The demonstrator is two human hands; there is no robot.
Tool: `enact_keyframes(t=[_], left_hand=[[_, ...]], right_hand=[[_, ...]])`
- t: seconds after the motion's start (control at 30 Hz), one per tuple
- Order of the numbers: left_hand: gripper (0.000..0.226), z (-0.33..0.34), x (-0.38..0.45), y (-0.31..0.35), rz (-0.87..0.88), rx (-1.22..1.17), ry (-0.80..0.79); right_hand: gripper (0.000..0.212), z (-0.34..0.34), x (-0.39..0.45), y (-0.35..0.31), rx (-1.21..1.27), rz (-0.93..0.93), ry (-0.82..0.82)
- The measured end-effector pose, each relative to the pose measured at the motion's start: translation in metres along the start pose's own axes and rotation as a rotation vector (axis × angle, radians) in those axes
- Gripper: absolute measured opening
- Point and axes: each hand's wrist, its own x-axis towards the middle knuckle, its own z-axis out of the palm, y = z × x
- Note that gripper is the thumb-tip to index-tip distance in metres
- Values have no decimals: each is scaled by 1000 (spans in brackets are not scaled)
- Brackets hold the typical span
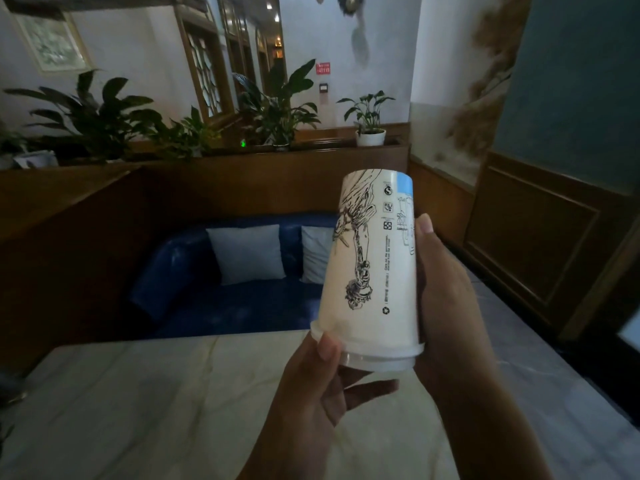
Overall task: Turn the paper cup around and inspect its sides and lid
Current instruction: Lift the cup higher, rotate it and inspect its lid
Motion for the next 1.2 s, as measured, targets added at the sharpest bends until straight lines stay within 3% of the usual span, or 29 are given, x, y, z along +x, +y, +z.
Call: enact_keyframes(t=[0.27, 0.43, 0.57, 0.73, 0.83, 0.93, 1.07, 1.2], left_hand=[[123, 5, -3, 3, 55, 138, 113], [111, 3, -5, 1, 183, 309, 158], [124, 2, -5, -2, 241, 410, 187], [133, -3, -5, -8, 284, 560, 153], [119, -4, -10, -7, 310, 670, 98], [126, -5, -14, -5, 179, 444, 103], [96, -1, -9, 2, -92, -223, 75], [104, 2, -7, 1, -128, -261, 108]], right_hand=[[25, 3, -1, 3, -13, -109, 35], [36, 5, -2, 4, -39, -76, 17], [44, 8, -3, 1, -68, -59, -48], [39, 10, -4, 1, -99, -68, -57], [33, 9, -4, 0, -101, -48, -17], [36, 6, -3, -2, -74, -7, -14], [42, 5, -3, -2, -45, 8, -7], [46, 10, -6, -1, -66, 19, -2]])
